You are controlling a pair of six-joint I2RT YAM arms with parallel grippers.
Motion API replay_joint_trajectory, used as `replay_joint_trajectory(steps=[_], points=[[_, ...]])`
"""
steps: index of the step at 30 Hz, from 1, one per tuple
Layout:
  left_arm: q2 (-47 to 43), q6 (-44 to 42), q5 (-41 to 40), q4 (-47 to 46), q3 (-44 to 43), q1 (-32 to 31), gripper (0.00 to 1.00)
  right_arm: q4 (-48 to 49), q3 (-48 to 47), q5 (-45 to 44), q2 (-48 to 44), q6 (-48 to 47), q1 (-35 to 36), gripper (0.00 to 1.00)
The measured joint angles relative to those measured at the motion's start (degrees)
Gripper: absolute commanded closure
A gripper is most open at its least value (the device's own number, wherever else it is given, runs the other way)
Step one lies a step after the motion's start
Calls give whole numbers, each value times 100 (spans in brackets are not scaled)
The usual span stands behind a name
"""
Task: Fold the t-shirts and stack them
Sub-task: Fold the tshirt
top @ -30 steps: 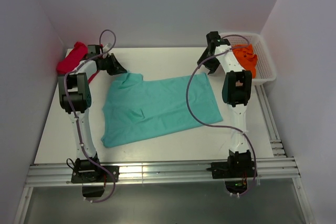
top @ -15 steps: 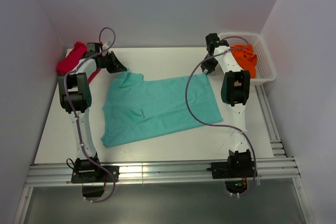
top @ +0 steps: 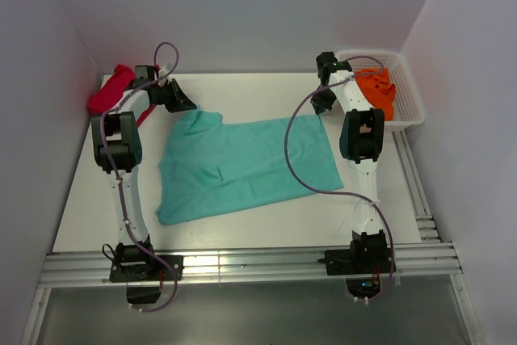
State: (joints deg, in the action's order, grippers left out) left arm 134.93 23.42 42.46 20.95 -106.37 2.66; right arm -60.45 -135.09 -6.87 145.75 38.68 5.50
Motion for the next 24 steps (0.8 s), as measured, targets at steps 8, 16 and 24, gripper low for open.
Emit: replay_joint_trajectory(steps=[8,16,24], points=[[2,0,-52,15,0,-48,100,-2,11,-39,0,-17,0,100],[-42,-4,-184,129,-114,-87,100,-42,17,-55,-31,-105,0,100],[-787,-98,-439,330,129,-87,100,-101,177,-48,-417,-225,-2,100]])
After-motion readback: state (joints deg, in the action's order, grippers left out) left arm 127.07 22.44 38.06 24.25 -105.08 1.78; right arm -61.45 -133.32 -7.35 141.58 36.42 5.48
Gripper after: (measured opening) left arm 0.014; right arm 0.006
